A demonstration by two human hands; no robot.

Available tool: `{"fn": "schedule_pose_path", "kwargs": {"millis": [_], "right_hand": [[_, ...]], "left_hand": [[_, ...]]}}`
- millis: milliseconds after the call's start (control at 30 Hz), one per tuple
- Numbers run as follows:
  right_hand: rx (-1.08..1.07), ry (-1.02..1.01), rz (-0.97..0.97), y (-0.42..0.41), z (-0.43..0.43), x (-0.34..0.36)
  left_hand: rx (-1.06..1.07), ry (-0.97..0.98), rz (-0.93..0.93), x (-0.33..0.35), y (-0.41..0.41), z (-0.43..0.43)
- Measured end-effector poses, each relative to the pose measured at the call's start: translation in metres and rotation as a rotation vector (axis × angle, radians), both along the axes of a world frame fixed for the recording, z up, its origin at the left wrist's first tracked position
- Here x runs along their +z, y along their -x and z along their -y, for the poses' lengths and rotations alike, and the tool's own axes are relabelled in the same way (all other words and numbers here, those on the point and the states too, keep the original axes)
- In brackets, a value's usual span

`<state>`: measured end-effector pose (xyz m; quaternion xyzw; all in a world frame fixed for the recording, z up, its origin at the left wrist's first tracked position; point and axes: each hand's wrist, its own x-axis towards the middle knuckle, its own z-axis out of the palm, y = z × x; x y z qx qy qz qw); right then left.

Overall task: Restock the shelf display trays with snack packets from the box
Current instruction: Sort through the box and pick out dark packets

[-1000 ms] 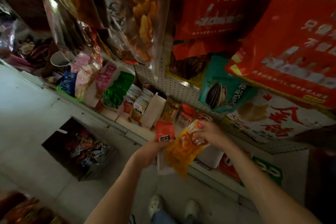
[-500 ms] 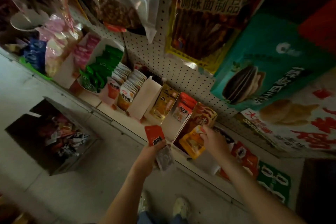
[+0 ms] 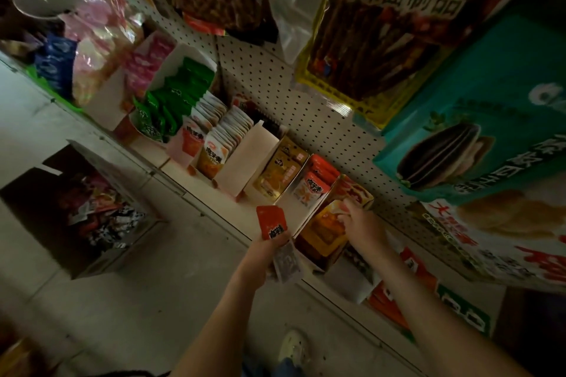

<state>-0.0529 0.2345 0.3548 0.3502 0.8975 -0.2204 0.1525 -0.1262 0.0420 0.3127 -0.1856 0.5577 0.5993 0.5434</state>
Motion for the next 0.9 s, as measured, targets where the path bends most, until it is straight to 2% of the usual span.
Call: {"fn": "schedule_pose_path", "kwargs": {"millis": [100,233,367,633,767,833,900], "right_hand": [[0.036,0.06,0.007,-0.001,0.003,-0.011],[0.1,0.114,0.122,-0.005,0.006,-0.024],[0.047,0.113,0.154,-0.004,0.005,-0.036],[-0.07,-0.105,0.178,0.004,-0.012,-0.044],[-0.022,-0.153,0.162,0.007,-0.013,-0.044],[-0.026,-0.012,0.023,0.01,-0.005,-0.038],[-0.076,0.298,-0.099,0.015,0.01,-0.026]], "left_hand": [[0.016,0.022,-0.002,-0.003,0.0,-0.003],[0.028,0.027,0.012,-0.008,-0.003,-0.004],[0.043,0.005,0.012,-0.014,-0.006,-0.003],[0.031,0.015,0.012,-0.018,-0.01,-0.001],[0.057,-0.005,0.02,-0.019,-0.013,-0.001],[0.062,-0.03,0.049,-0.015,-0.014,-0.001],[0.054,-0.082,0.069,-0.011,-0.014,-0.002]]}}
